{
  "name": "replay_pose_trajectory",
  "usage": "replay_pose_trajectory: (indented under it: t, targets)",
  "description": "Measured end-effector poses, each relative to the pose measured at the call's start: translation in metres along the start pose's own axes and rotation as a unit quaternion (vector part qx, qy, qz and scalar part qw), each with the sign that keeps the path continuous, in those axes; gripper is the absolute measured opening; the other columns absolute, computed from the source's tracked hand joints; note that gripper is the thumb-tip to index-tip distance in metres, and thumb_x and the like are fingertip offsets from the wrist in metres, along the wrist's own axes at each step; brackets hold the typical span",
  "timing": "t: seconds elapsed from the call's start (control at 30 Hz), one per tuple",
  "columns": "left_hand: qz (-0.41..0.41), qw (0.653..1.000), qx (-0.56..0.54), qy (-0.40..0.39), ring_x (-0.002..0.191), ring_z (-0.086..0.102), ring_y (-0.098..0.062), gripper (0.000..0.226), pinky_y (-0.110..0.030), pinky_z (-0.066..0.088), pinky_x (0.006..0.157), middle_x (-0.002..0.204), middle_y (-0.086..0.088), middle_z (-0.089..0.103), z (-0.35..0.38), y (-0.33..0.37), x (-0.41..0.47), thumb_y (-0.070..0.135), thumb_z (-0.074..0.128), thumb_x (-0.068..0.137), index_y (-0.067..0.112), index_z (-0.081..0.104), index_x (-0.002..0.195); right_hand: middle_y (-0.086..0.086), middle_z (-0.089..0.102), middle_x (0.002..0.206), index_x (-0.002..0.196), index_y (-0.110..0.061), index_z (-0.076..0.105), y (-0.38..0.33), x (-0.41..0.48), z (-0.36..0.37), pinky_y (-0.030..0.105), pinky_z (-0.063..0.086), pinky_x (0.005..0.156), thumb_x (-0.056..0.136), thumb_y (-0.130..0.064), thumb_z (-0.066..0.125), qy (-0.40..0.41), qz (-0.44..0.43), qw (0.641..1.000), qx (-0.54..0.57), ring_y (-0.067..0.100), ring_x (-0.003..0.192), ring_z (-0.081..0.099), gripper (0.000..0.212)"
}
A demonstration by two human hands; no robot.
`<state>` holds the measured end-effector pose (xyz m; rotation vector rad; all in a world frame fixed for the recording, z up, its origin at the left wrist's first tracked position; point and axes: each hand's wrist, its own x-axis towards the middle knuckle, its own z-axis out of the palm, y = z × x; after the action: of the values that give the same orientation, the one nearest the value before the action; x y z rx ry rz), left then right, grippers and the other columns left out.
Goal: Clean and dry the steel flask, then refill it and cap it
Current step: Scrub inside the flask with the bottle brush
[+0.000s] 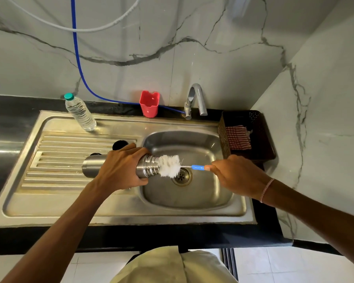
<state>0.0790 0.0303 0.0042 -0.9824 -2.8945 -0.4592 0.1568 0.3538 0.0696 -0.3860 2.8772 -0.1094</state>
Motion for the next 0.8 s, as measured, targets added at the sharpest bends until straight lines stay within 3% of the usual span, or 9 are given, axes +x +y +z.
replay_pose_trajectory:
  t: [0.07,0.13,0.2,0.23,0.33,0.4,0.57,0.7,0.8]
  targets:
    - [0.017,1.000,0.001,0.008,0.085,0.065,-0.021,0.069,-0.031,0.045,0.061,0.091,0.008,0.073,0.000,0.006,0.004,0.045,0.088,0.045,0.022,0.069,0.107,0.006,0.053,0.057,0.070,-0.009,0.054,-0.008,0.010,-0.008,0.037,0.043,0.051,0.106,-0.047,0.037,-0.108,0.026,0.980,0.168,0.018,0.049,0.045,0.055]
    - [0.024,1.000,-0.008,0.016,0.085,0.064,-0.021,0.068,-0.031,0.046,0.061,0.091,0.007,0.073,-0.001,0.013,0.007,0.045,0.087,0.045,0.023,0.069,0.106,-0.002,0.041,0.052,0.069,-0.014,0.049,-0.015,0.014,-0.016,0.029,0.027,0.043,0.106,-0.047,0.041,-0.224,0.089,0.904,0.353,0.013,0.044,0.031,0.050]
    - [0.023,0.999,-0.014,0.022,0.085,0.065,-0.021,0.068,-0.032,0.048,0.061,0.090,0.008,0.073,-0.001,0.017,0.009,0.045,0.086,0.043,0.023,0.068,0.105,-0.007,0.033,0.051,0.068,-0.018,0.047,-0.020,0.016,-0.021,0.024,0.018,0.042,0.105,-0.048,0.041,-0.276,0.139,0.846,0.434,0.010,0.044,0.023,0.049]
    - [0.022,0.999,-0.013,0.022,0.085,0.065,-0.021,0.068,-0.032,0.048,0.061,0.090,0.008,0.073,-0.001,0.017,0.010,0.045,0.087,0.043,0.023,0.068,0.105,-0.007,0.035,0.051,0.067,-0.017,0.050,-0.023,0.017,-0.021,0.024,0.021,0.043,0.106,-0.047,0.042,-0.260,0.134,0.858,0.423,0.011,0.044,0.026,0.049]
    - [0.016,1.000,-0.007,0.023,0.085,0.065,-0.021,0.068,-0.031,0.048,0.061,0.090,0.007,0.073,-0.001,0.015,0.011,0.045,0.087,0.044,0.023,0.069,0.106,-0.005,0.045,0.060,0.075,-0.009,0.054,-0.033,0.020,-0.017,0.031,0.035,0.059,0.108,-0.031,0.039,-0.117,0.029,0.975,0.186,0.016,0.058,0.044,0.042]
    - [0.005,1.000,-0.012,0.025,0.085,0.065,-0.021,0.068,-0.034,0.051,0.062,0.092,0.007,0.073,0.001,0.016,0.012,0.046,0.086,0.045,0.023,0.068,0.107,-0.006,0.039,0.064,0.079,-0.020,0.045,-0.043,0.022,-0.013,0.034,0.035,0.063,0.109,-0.027,0.037,-0.046,-0.011,0.994,0.101,0.020,0.066,0.044,0.032]
    - [0.012,1.000,-0.013,0.011,0.088,0.065,-0.020,0.067,-0.031,0.048,0.063,0.093,0.008,0.074,0.005,0.020,0.013,0.049,0.082,0.048,0.024,0.066,0.108,-0.008,0.040,0.060,0.089,-0.023,0.052,-0.051,0.023,0.000,0.032,0.030,0.048,0.108,-0.034,0.038,-0.005,-0.034,0.998,0.061,0.013,0.052,0.037,0.025]
    - [-0.035,0.998,-0.042,-0.005,0.082,0.065,-0.021,0.073,-0.029,0.046,0.065,0.092,0.005,0.071,0.003,0.020,0.015,0.054,0.081,0.048,0.028,0.066,0.115,0.002,0.054,0.074,0.105,-0.012,0.057,-0.045,0.009,0.011,0.031,0.033,0.054,0.102,-0.033,0.054,0.150,-0.059,0.960,-0.229,0.016,0.058,0.043,0.022]
    - [-0.019,0.999,-0.043,-0.021,0.078,0.066,-0.020,0.074,-0.028,0.042,0.068,0.093,0.003,0.071,0.004,0.024,0.015,0.053,0.085,0.048,0.028,0.066,0.116,0.003,0.048,0.074,0.105,-0.011,0.054,-0.034,0.008,0.026,0.032,0.032,0.052,0.102,-0.023,0.054,0.185,-0.095,0.927,-0.313,0.016,0.057,0.042,0.013]
